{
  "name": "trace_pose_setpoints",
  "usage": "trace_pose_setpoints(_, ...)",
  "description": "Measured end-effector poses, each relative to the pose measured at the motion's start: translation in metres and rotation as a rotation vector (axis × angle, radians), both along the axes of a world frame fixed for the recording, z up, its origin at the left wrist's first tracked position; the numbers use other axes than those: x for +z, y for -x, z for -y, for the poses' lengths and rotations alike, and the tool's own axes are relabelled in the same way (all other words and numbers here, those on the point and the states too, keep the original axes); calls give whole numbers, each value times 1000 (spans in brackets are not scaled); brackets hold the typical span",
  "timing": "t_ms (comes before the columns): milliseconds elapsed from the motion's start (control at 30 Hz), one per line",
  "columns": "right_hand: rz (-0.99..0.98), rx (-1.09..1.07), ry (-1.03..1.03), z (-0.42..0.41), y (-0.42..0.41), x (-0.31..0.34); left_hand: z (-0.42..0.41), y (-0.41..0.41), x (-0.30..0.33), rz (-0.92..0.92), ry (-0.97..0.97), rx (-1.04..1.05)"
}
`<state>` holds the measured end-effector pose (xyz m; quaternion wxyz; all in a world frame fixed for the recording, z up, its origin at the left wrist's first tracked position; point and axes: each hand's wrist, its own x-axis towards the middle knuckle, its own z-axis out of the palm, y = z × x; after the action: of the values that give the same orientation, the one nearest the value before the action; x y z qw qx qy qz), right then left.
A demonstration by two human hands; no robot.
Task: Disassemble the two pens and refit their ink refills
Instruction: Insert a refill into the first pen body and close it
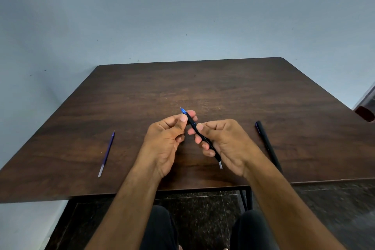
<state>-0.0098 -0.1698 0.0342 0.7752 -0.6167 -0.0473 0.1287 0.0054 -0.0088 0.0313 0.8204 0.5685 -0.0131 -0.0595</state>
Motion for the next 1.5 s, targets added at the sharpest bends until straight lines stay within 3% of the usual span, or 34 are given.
trace_pose_setpoints(333, 148, -113, 239, -8, 1, -6, -2, -1, -4, -51, 13, 155)
trace_pose_setpoints(500, 162, -133, 215, -12, 3, -2, -2, 2, 2, -7, -128, 100)
trace_pose_setpoints(667, 161, -148, 223, -12, 3, -2, -8, 6, 6, 53, -34, -75)
trace_pose_setpoints(933, 170, -121, 234, -14, 6, 0, -2, 2, 8, -48, -18, 130)
trace_pose_setpoints(1233, 144, -152, 222, -12, 2, 0, -7, 2, 11, -63, -17, -119)
trace_pose_setpoints(1500, 129, -147, 226, -13, 3, 1, -10, 1, 4, -38, -18, 67)
